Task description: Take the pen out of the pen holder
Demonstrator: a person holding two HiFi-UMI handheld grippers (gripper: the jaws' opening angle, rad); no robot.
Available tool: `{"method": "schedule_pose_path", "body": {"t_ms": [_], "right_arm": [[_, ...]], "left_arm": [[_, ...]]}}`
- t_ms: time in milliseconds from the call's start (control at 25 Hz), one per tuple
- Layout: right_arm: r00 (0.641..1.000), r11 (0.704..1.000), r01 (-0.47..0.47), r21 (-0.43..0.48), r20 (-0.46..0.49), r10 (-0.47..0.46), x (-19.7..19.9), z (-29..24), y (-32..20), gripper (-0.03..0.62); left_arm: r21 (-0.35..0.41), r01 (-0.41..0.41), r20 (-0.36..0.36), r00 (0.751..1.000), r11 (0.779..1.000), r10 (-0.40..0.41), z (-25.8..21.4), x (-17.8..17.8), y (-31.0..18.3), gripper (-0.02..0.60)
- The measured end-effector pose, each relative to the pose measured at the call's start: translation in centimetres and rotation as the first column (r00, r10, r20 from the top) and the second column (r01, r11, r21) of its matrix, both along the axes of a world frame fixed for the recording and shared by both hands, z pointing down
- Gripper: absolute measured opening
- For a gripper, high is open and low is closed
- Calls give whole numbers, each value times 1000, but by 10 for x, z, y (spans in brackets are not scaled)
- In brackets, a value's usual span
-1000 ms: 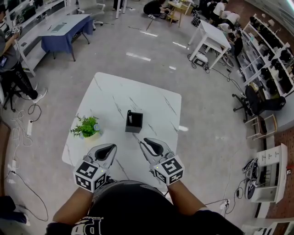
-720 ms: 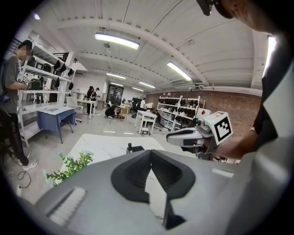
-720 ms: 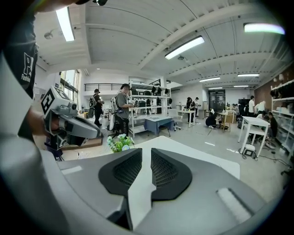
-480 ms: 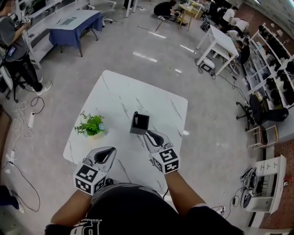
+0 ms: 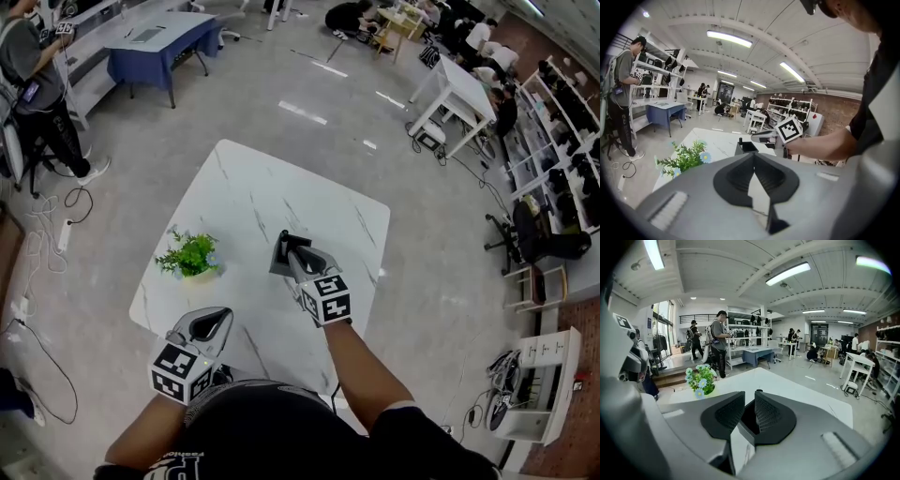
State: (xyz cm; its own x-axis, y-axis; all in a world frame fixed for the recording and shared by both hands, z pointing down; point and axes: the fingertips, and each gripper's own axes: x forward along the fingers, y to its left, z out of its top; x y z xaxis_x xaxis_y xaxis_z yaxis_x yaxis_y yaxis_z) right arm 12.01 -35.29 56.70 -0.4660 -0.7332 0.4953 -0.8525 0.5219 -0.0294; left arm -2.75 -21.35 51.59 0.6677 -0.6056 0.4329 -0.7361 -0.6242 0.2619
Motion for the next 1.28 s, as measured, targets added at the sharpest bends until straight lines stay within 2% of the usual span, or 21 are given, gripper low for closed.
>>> {"method": "schedule_pose_path", "body": {"t_ms": [440, 1000, 1280], "right_arm": [[999, 997, -24, -76, -48, 20, -5, 35, -43, 52], [993, 994, -27, -109, -120, 14, -9, 50, -60, 52], [981, 991, -23, -129, -193, -2, -12, 57, -60, 66]], "left_arm": [[-36, 28, -3, 1000, 999, -28, 9, -10, 2, 57], [-62, 59, -7, 998, 996, -60, 16, -20, 2, 57], [-68, 60, -14, 998, 996, -62, 18, -20, 4, 57]]}}
